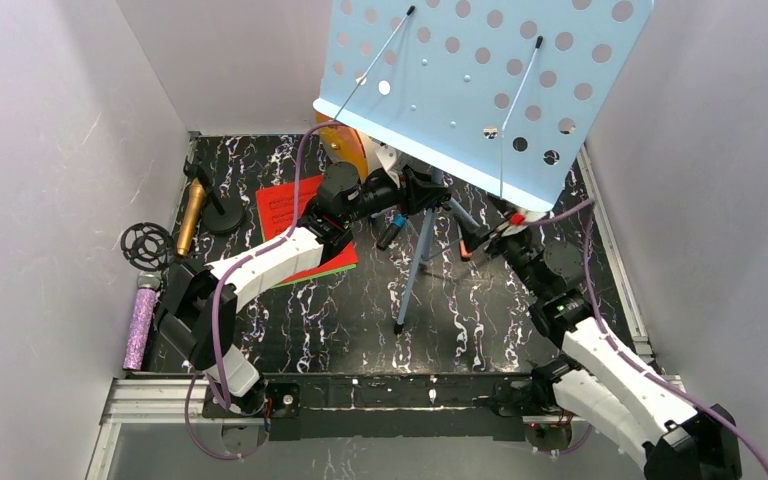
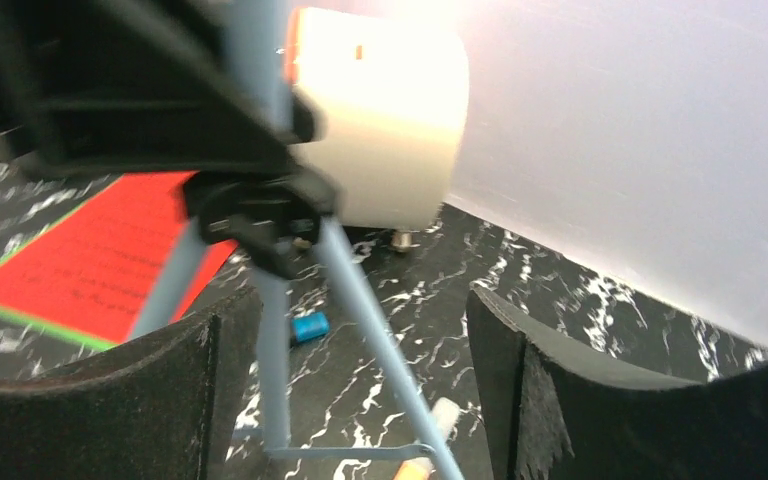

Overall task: Pack up the instrument practice props
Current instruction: Unscrew the knob on the music stand, then close the music stand at the center of the board.

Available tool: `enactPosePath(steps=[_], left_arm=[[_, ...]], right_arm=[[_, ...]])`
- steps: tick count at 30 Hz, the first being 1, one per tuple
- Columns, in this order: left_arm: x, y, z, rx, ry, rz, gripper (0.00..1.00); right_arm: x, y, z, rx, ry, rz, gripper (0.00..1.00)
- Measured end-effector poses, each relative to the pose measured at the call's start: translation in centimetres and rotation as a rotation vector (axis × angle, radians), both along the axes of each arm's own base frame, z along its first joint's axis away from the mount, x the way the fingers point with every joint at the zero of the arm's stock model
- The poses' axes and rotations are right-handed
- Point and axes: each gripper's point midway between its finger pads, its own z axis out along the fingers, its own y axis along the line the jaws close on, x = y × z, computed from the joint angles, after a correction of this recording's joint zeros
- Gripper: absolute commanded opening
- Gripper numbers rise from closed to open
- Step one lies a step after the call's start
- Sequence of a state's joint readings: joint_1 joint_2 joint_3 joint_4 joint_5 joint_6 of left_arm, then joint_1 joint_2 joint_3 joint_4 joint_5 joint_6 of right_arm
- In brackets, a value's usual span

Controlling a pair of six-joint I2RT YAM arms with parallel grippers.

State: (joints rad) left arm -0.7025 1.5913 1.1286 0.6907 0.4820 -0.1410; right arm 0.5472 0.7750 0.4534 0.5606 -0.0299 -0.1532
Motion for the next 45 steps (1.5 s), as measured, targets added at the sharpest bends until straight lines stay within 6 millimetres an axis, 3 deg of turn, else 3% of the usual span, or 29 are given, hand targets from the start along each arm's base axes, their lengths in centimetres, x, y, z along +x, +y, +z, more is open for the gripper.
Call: enactPosePath(steps=[6, 8, 11, 20, 33, 38, 43, 45], left_arm=[[0.0, 0.0, 0.0, 0.001, -0.001, 0.0, 0.0], [0.0, 0.0, 0.0, 0.001, -0.003, 0.0, 0.0], [0.0, 0.0, 0.0, 0.002, -0.003, 0.0, 0.0], [0.0, 0.0, 0.0, 0.007, -0.001, 0.001, 0.0], [0.0, 0.0, 0.0, 0.008, 0.0, 0.0, 0.0], [0.0, 0.0, 0.0, 0.008, 0.0, 0.0, 0.0], [0.1, 0.0, 0.0, 0.013, -0.001, 0.004, 0.0], [0.1, 0.1, 0.0, 0.018, 0.0, 0.007, 0.07]], right_arm=[[3.6, -5.0, 1.0, 0.239, 0.098, -0.11, 0.83], [4.4, -5.3, 1.7, 0.301, 0.118, -0.092, 0.83], [4.8, -3.7, 3.3, 0.35, 0.128, 0.011, 0.83], [4.1, 0.9, 10.9, 0.354, 0.043, 0.337, 0.81], [2.8, 6.1, 11.3, 0.313, 0.122, 0.646, 0.71], [3.0, 7.0, 12.5, 0.3, 0.095, 0.683, 0.53], [3.2, 7.5, 12.5, 0.285, 0.09, 0.713, 0.18], [3.3, 7.5, 12.4, 0.261, 0.057, 0.714, 0.04]])
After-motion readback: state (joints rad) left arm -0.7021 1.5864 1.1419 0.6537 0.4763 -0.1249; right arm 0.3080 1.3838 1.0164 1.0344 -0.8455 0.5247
